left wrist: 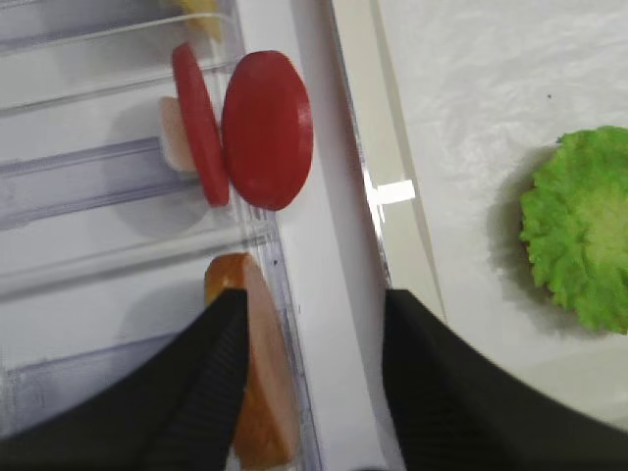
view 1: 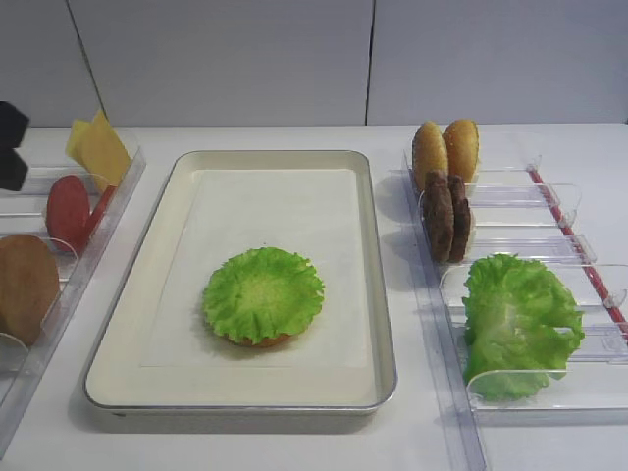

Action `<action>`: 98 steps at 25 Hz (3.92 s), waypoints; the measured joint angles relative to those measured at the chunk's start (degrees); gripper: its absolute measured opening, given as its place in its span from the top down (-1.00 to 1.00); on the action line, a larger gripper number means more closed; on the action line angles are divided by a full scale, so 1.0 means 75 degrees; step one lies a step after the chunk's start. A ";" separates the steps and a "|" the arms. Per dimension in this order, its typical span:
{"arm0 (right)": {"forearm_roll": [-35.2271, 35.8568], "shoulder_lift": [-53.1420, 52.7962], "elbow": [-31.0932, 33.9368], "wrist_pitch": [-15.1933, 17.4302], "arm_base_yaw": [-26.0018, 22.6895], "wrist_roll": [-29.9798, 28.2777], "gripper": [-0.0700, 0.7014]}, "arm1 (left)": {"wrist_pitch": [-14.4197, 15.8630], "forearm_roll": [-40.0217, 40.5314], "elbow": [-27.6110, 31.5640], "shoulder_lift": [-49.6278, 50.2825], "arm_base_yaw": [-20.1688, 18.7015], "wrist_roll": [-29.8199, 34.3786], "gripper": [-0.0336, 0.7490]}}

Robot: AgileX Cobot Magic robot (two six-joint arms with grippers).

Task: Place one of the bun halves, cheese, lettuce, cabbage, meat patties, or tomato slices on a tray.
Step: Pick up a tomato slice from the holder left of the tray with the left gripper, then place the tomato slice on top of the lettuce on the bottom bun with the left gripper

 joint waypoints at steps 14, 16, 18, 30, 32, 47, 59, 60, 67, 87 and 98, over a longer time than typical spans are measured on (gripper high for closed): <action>0.0000 0.0000 0.0000 0.0000 0.0000 0.0000 0.09 | 0.0093 0.1462 -0.1817 0.3344 -0.0757 -0.1290 0.14; 0.0000 0.0000 0.0000 0.0000 0.0000 0.0000 0.09 | 0.0093 0.1670 -0.1926 0.3563 -0.0757 -0.1437 0.14; 0.0000 0.0000 0.0000 0.0000 0.0000 0.0000 0.09 | 0.0093 0.1765 -0.2051 0.3739 -0.0757 -0.1478 0.14; 0.0000 0.0000 0.0000 0.0000 0.0000 0.0018 0.09 | 0.0080 0.1986 -0.2213 0.4243 -0.0757 -0.1475 0.42; 0.0000 0.0000 0.0000 0.0000 0.0000 0.0035 0.09 | 0.0165 0.2036 -0.2281 0.4260 -0.0757 -0.1475 0.61; 0.0000 0.0000 0.0000 0.0000 0.0000 -0.0017 0.09 | 0.1957 0.1746 -0.3810 0.3982 -0.0757 -0.0750 0.82; 0.0000 0.0000 0.0000 0.0000 0.0000 -0.0022 0.09 | 0.2124 -0.0098 -0.2741 0.1035 -0.0757 -0.0007 0.82; 0.0000 0.0000 0.0000 0.0000 0.0000 -0.0022 0.09 | 0.2143 -0.0341 -0.2449 0.0766 -0.0757 0.0075 0.82; 0.0000 0.0000 0.0000 0.0000 0.0000 -0.0022 0.11 | 0.2219 -0.2675 -0.0502 -0.0395 -0.0757 0.1048 0.82; 0.0000 0.0000 0.0000 0.0000 0.0000 -0.0022 0.17 | 0.0816 -0.9455 0.1661 0.3048 0.0000 0.5687 0.82; 0.0000 0.0000 0.0000 0.0000 0.0000 -0.0022 0.22 | 0.0411 -1.0025 0.1661 0.3606 0.0000 0.6056 0.82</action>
